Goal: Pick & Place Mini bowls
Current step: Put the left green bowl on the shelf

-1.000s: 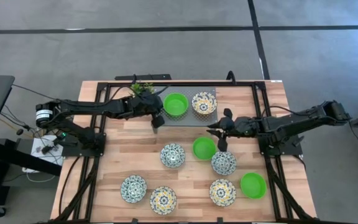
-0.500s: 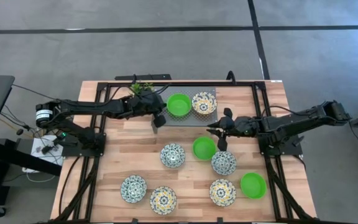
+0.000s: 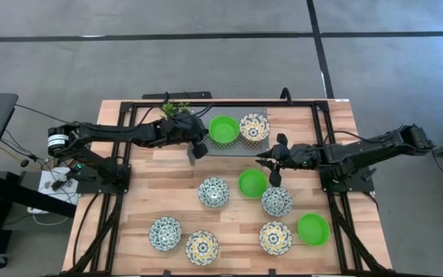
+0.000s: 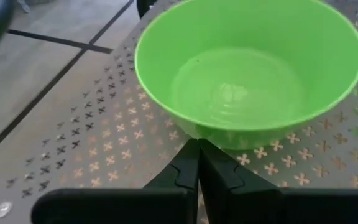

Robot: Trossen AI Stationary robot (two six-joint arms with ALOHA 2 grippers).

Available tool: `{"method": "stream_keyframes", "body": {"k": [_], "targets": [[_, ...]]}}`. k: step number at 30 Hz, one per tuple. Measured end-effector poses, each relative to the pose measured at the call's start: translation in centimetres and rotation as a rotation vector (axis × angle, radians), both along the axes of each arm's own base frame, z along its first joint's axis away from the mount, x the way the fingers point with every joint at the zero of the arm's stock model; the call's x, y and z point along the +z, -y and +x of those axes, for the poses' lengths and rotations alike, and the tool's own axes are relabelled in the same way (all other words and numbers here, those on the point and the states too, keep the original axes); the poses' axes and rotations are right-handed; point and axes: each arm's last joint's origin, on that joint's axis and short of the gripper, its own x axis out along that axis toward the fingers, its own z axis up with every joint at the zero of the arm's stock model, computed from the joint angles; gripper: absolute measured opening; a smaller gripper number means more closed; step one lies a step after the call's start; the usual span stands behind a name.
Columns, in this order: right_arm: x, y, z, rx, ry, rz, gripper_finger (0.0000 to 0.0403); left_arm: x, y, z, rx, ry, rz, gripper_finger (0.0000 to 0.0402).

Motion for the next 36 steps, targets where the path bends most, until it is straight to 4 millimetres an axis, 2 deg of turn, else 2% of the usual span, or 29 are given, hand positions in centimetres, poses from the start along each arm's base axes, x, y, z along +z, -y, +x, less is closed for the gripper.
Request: {"method": "stream_keyframes", "body": {"k": [13,22,31,36], "targets": [[-0.2,-0.1,-0.1,0.002,-0.017,0.005,0.0085,0.1,0.0,0.1,0.0,0.01,0.006,0.0009],[-0.9,-0.1,-1.0,-0.017,-0.12,0.093,0.0085,0.1,0.0,0.1,-0.001,0.014,0.007,0.0009],[0.4,0.0,-2.4,-0.013,-0.061,0.119,0.0085,0.1,0.0,0.1,-0.002,0.015,0.006,0.0009],[0.8,0.3,-2.7,-0.042,-0.048,0.053,0.0085,0.1,0.0,0.1,-0.003,0.015,0.006,0.0006]]}}
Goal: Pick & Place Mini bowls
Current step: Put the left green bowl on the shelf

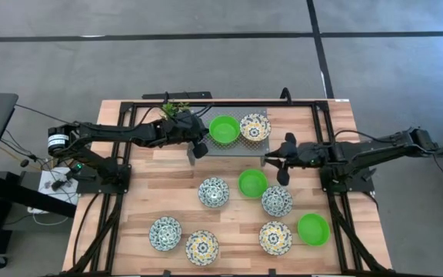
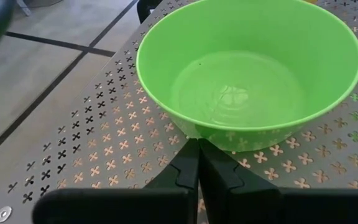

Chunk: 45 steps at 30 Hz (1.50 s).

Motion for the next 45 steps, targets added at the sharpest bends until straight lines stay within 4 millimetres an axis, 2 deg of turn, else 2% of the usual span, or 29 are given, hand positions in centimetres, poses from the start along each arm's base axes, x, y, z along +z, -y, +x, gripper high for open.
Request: {"method": "stream_keyframes", "body": {"k": [7,17,31,45], "targets": [[0.19,0.56,0.06,-0.021,-0.004,-0.095,0.0085,0.02,-0.01,0.0,0.001,0.001,0.001,0.0009],[0.53,0.24,0.35,-0.015,0.032,-0.134,0.0085,0.09,-0.02,0.04,0.0,0.01,0.002,0.0011],[0.52,0.25,0.34,-0.019,0.031,-0.135,0.011,0.13,0.05,0.1,-0.023,0.02,-0.013,0.0008],[0.52,0.25,0.34,-0.019,0.031,-0.135,0.0114,0.23,0.03,0.15,-0.024,0.03,-0.007,0.0016]]}}
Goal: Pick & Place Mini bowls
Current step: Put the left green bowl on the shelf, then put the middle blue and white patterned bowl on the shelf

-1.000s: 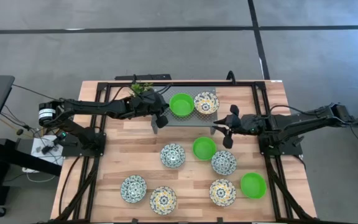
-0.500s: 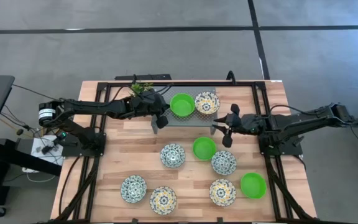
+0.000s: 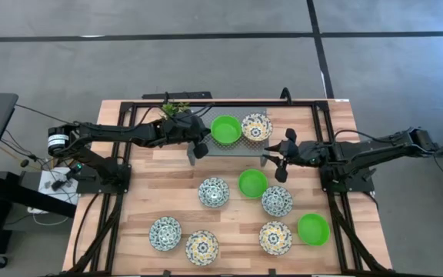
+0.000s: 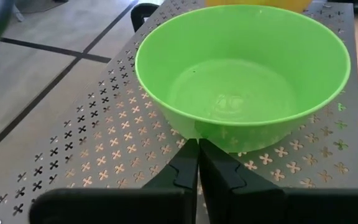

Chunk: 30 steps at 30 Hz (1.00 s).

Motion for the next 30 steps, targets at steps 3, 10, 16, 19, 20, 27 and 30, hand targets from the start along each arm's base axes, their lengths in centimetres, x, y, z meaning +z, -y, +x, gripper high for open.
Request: {"method": "stream_keyframes", "body": {"k": [3,10,16,19,20,27,30], "targets": [[0.0,0.0,0.0,0.0,0.0,0.0,0.0114,0.2,0.0,0.1,0.003,0.03,0.001,0.0013],[0.0,0.0,0.0,0.0,0.0,0.0,0.0114,0.3,0.0,0.1,0.011,0.036,-0.011,0.0008],[0.0,0.0,0.0,0.0,0.0,0.0,0.0114,0.0,-0.1,0.2,0.011,0.028,-0.013,0.0008],[0.0,0.0,0.0,0.008,0.0,0.006,0.0114,0.0,-0.1,0.2,0.011,0.027,-0.013,0.0007],[0.0,-0.1,0.0,0.017,-0.001,0.009,0.0114,0.1,0.0,0.1,0.01,0.028,-0.012,0.0007],[0.3,-1.2,0.1,0.115,0.039,0.072,0.0114,2.9,1.0,-2.0,-0.005,0.061,-0.004,0.0011],[0.4,-1.7,0.3,0.136,0.064,0.097,0.0114,4.3,2.3,-3.7,-0.039,0.054,-0.006,0.001]]}}
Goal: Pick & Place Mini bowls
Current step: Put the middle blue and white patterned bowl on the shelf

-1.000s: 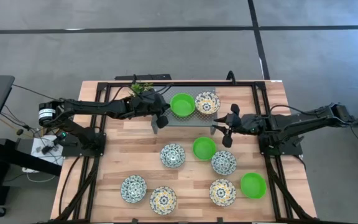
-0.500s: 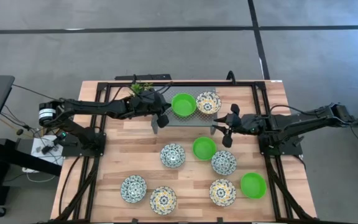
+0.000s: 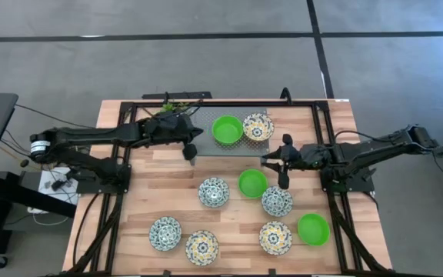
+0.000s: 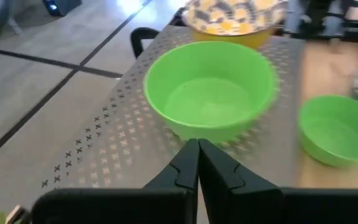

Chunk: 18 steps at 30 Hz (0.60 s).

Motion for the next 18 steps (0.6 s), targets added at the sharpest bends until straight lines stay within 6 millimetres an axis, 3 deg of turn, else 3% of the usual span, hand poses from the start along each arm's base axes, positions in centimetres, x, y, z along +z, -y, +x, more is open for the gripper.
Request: {"method": "stream_keyframes", "body": {"k": [8,18], "targets": [[-0.4,-2.2,1.9,0.113,0.078,0.02,0.0114,1.4,4.3,-3.3,-0.162,-0.082,-0.011,0.0019],[-0.5,-3.9,5.4,0.097,-0.045,0.097,0.0114,1.3,7.7,-3.6,-0.316,-0.11,-0.006,0.0096]]}}
